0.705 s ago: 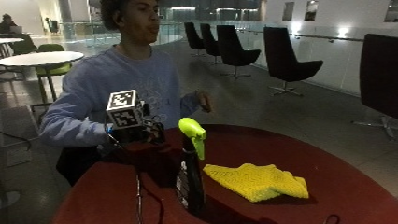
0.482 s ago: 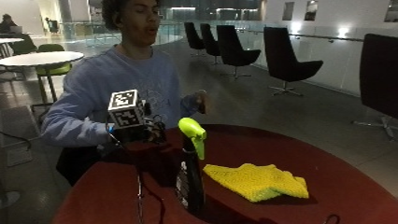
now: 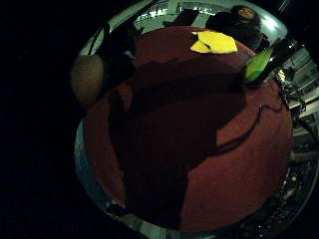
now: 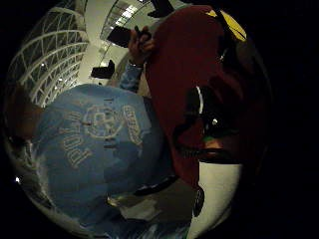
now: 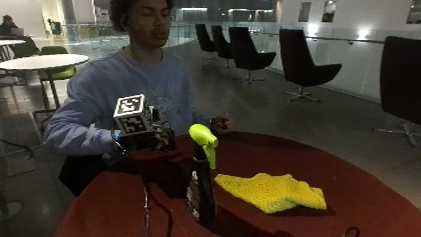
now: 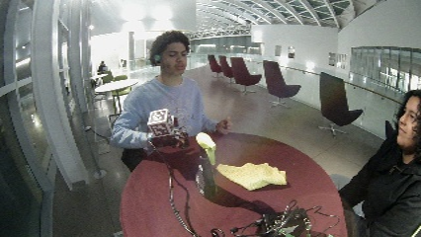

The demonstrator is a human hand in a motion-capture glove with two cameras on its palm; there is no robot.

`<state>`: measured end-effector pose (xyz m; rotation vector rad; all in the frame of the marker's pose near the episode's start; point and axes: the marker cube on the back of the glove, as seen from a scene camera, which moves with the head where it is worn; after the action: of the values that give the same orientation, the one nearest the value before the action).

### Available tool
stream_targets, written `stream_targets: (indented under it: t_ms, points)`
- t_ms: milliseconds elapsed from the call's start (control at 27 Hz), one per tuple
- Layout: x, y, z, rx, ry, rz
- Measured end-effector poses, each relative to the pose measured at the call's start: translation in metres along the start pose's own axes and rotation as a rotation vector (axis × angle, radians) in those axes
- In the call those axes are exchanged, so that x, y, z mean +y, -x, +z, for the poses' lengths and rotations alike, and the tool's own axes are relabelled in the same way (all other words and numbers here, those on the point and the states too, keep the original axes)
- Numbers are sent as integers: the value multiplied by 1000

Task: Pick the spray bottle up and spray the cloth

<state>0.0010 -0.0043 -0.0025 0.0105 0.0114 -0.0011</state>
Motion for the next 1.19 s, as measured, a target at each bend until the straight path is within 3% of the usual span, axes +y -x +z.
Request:
stream_targets:
  t_ms: [371,593,964,1187]
  points:
    - [-2,-1,-4,12,-30,15]
    - [-2,-12,-13,1,-98,100]
    - [-3,-57,-48,-385,-327,270]
    - [0,-79,-55,-425,-410,393]
